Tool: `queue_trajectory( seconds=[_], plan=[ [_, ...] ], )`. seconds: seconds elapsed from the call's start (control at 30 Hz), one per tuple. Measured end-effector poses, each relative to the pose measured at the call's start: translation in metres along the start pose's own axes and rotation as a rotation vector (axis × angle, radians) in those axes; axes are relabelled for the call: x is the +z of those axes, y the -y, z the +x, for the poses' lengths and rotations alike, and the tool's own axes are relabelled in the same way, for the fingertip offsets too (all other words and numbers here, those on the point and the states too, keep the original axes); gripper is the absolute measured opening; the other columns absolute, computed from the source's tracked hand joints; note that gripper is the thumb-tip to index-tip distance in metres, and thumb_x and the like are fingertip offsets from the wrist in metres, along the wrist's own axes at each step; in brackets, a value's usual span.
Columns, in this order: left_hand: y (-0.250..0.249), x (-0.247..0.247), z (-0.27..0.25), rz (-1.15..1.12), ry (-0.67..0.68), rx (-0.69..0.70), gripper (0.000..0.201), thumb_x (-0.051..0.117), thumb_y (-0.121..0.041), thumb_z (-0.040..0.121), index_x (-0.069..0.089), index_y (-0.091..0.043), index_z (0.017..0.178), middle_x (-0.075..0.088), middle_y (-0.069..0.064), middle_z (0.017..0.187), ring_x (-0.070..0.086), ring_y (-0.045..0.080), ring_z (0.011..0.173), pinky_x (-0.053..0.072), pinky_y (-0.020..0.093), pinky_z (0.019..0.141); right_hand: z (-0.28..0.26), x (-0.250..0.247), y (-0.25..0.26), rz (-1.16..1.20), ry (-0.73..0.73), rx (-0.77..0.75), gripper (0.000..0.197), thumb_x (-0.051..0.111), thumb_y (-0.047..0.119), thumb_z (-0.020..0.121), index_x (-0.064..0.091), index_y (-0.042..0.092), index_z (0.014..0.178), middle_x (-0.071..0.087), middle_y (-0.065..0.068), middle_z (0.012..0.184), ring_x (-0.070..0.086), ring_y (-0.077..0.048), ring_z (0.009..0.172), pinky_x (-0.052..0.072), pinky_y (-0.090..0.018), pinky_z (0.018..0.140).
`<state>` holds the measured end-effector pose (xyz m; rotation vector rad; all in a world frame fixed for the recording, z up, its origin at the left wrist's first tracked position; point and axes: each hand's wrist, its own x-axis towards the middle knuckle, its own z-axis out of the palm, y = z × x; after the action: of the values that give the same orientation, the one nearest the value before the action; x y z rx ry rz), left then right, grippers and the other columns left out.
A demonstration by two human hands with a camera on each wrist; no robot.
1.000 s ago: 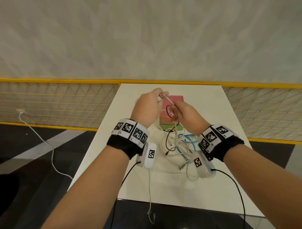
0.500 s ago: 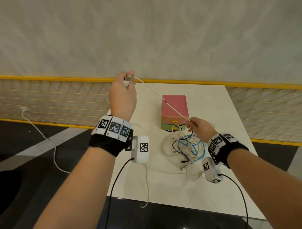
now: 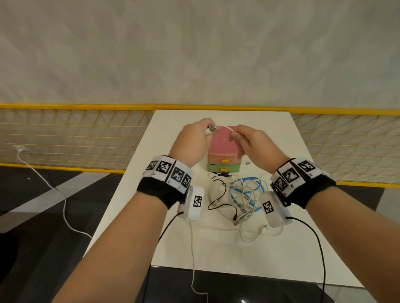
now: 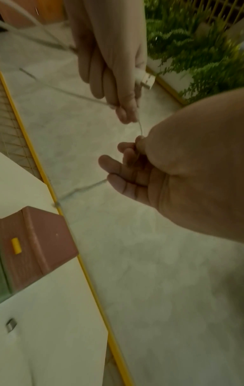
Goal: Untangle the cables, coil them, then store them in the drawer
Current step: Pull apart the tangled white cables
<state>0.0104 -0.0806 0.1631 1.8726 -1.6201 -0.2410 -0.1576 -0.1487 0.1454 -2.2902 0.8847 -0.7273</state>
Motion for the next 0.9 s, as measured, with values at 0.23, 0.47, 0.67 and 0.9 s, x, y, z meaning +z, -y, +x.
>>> queue_trajectory(
  seconds=[0.23, 0.47, 0.67, 0.9],
  plan=[
    [-0.005, -0.021, -0.016, -0.042, 0.116, 0.095, 0.02, 0.061, -0.038, 0.092, 0.07, -0.021, 0.091, 0.06, -0.012, 0.068, 0.048, -0.004, 0.05, 0.033, 0.016, 0.05, -0.016, -0.007, 0.02, -0.009, 0.08, -0.058, 0.036, 0.056, 0.019, 0.092, 0.05, 0.021, 0.127, 0.064, 0.006, 0.087, 0.06, -0.002, 0.054, 0.05, -0.02, 0.061],
    [-0.005, -0.036, -0.046, -0.537, 0.09, 0.043, 0.018, 0.066, -0.008, 0.089, 0.063, -0.013, 0.106, 0.038, -0.013, 0.051, 0.033, 0.004, 0.046, 0.033, 0.01, 0.051, -0.057, -0.029, 0.07, -0.143, 0.379, -0.053, 0.02, 0.061, 0.024, 0.086, 0.066, 0.016, 0.104, 0.073, 0.006, 0.072, 0.064, -0.007, 0.046, 0.044, -0.005, 0.057],
    [-0.025, -0.047, -0.059, -0.754, 0.151, 0.039, 0.012, 0.052, -0.009, 0.097, 0.06, -0.018, 0.095, 0.03, -0.015, 0.044, 0.021, 0.009, 0.04, 0.015, 0.025, 0.044, -0.065, -0.025, 0.081, -0.286, 0.352, -0.199, 0.041, 0.05, 0.049, 0.089, 0.071, 0.018, 0.071, 0.063, 0.003, 0.072, 0.051, -0.001, 0.056, 0.035, -0.02, 0.055],
    [-0.049, -0.052, -0.07, -0.936, 0.266, 0.142, 0.018, 0.04, -0.011, 0.103, 0.057, -0.009, 0.097, 0.02, -0.005, 0.048, 0.013, 0.01, 0.039, 0.016, 0.019, 0.04, -0.067, -0.006, 0.098, 0.306, 0.425, -0.033, 0.013, 0.048, 0.019, 0.096, 0.051, 0.01, 0.104, 0.064, 0.007, 0.084, 0.061, -0.014, 0.057, 0.046, -0.023, 0.051]
  ],
)
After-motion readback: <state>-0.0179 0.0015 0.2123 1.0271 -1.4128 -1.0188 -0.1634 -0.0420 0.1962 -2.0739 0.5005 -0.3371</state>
